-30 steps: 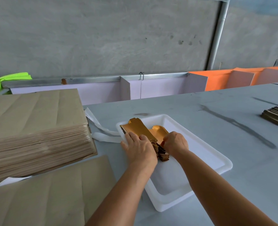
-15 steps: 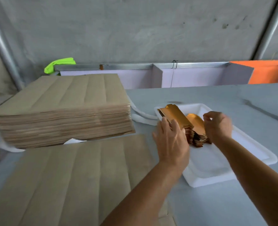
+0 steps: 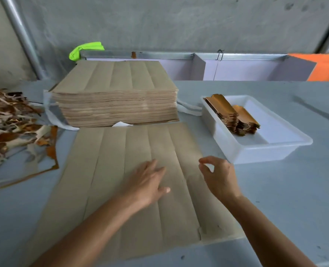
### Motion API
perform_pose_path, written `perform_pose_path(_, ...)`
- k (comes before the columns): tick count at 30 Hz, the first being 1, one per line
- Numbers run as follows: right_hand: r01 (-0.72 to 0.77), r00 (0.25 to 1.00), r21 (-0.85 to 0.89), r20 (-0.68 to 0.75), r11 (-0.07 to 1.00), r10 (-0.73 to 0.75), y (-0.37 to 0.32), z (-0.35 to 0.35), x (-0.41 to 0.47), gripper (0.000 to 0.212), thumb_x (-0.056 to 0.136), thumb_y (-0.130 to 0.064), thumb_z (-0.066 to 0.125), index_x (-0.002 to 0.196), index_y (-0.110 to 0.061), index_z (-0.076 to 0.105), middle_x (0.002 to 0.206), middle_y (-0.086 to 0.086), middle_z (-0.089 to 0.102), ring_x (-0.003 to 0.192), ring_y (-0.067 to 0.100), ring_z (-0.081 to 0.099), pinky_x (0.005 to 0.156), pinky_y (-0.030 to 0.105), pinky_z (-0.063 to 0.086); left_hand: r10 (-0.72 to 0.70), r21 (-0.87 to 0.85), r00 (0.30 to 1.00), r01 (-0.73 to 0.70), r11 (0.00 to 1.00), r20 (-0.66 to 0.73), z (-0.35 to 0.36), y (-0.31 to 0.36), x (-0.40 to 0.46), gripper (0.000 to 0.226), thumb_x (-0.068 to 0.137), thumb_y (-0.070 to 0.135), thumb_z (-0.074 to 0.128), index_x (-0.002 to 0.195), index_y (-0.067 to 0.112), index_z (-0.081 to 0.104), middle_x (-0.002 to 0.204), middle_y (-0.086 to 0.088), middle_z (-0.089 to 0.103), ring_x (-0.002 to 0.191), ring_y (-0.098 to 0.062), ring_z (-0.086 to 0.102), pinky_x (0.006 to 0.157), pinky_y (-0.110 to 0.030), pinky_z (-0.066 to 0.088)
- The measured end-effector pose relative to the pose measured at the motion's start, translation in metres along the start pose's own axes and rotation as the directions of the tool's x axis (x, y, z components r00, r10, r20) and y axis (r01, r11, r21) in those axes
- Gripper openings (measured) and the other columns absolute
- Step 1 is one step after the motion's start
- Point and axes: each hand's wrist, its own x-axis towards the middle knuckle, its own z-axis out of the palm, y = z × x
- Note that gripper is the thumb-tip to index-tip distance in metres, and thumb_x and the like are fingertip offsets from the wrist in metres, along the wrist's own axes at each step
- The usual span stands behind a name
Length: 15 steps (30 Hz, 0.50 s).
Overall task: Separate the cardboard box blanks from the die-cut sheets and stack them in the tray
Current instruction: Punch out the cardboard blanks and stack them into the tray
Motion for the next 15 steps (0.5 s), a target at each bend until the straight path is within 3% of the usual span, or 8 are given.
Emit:
perform_pose_path(3,-0.126,0.987,-0.151,0.084,0.980,0.139,0.006,0.005,-0.021,0.028,0.093,-0.014,0.053,0.119,-0.007,0.062,0.119,0.011,0.064,0.107,0.029,0.058,0.091,0.035,0.048,0.053,0.025,0.998,-0.052,0.998,-0.024,0.008,-0.012,-0.033,0.076,0.081,0.066,0.050,0.143,0.026,0.030,0.152,-0.006,0.019,0.141,-0.022,0.017,0.111,-0.037,0.021)
perform_pose_path(6,-0.140,0.972,-0.301,0.138,0.943,0.188,0.001,0.009,-0.035,0.019,0.088,-0.016,0.052,0.102,-0.005,0.058,0.108,0.012,0.059,0.098,0.033,0.055,0.081,0.040,0.048,0.102,0.060,0.993,-0.106,0.993,0.059,0.016,-0.018,-0.056,0.099,0.069,0.080,0.048,0.148,0.028,0.019,0.157,-0.005,0.005,0.143,-0.021,0.002,0.113,-0.040,0.010)
perform_pose_path(9,-0.170,0.961,-0.379,0.142,0.910,0.239,-0.007,0.014,-0.039,0.027,0.088,-0.025,0.054,0.109,-0.008,0.056,0.111,0.010,0.053,0.103,0.032,0.053,0.085,0.040,0.046,0.150,0.088,0.978,-0.164,0.983,0.145,0.022,-0.022,-0.070,0.120,0.056,0.087,0.050,0.150,0.028,0.007,0.158,-0.007,-0.009,0.144,-0.022,-0.012,0.114,-0.043,-0.002)
perform_pose_path(12,-0.238,0.944,-0.380,0.125,0.894,0.304,-0.017,0.020,-0.036,0.035,0.090,-0.030,0.054,0.118,-0.011,0.052,0.118,0.011,0.053,0.112,0.033,0.047,0.091,0.040,0.042,0.185,0.086,0.968,-0.202,0.976,0.171,0.020,-0.028,-0.076,0.123,0.055,0.085,0.054,0.149,0.026,0.003,0.157,-0.010,-0.012,0.143,-0.026,-0.017,0.114,-0.047,-0.006)
perform_pose_path(15,-0.302,0.933,-0.359,0.081,0.883,0.352,-0.020,0.019,-0.029,0.038,0.089,-0.028,0.054,0.124,-0.011,0.051,0.119,0.013,0.056,0.113,0.034,0.048,0.091,0.039,0.043,0.234,0.078,0.960,-0.248,0.966,0.153,0.016,-0.023,-0.076,0.114,0.060,0.081,0.055,0.147,0.023,0.009,0.156,-0.013,-0.003,0.143,-0.029,-0.009,0.113,-0.052,0.001)
